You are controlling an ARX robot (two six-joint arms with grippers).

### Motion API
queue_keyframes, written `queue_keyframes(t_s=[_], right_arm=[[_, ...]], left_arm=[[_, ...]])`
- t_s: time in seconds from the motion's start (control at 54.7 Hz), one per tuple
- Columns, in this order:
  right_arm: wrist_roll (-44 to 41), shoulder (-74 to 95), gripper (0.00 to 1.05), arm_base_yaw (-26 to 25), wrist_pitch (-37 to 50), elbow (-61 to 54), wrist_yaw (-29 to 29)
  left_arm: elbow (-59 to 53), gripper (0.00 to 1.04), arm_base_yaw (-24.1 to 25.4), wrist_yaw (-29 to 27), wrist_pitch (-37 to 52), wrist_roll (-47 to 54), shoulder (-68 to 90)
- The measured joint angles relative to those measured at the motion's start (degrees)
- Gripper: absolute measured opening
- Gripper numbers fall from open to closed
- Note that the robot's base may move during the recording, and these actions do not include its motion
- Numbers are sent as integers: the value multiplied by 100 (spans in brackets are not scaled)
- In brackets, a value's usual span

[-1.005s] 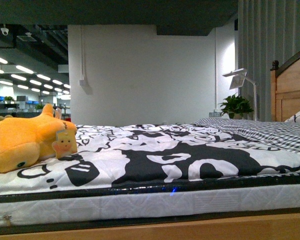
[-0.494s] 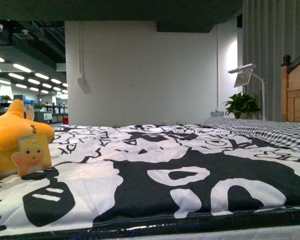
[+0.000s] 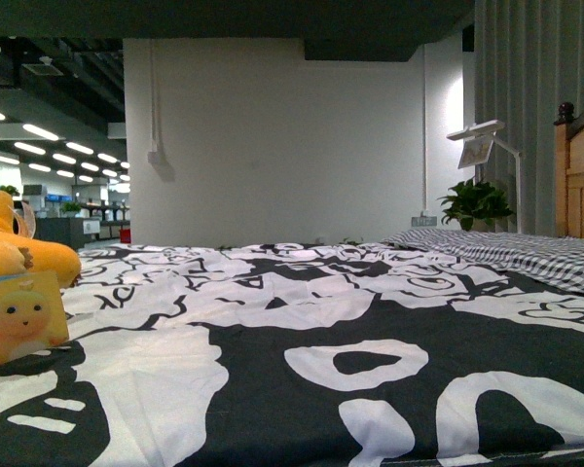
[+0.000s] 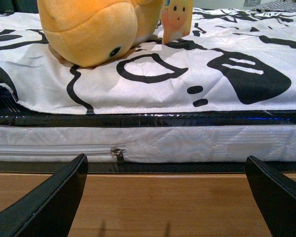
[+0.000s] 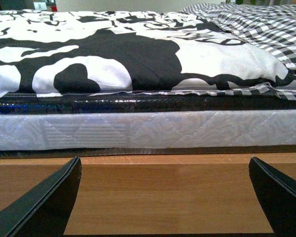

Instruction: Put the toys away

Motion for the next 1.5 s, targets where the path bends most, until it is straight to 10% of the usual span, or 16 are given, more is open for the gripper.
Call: queue_keyframes(t_s=[1.499], right_arm=[[-2,0,103,0,0,0,-28]], left_arm=[[-2,99,-7,-15,-11,2,-13]])
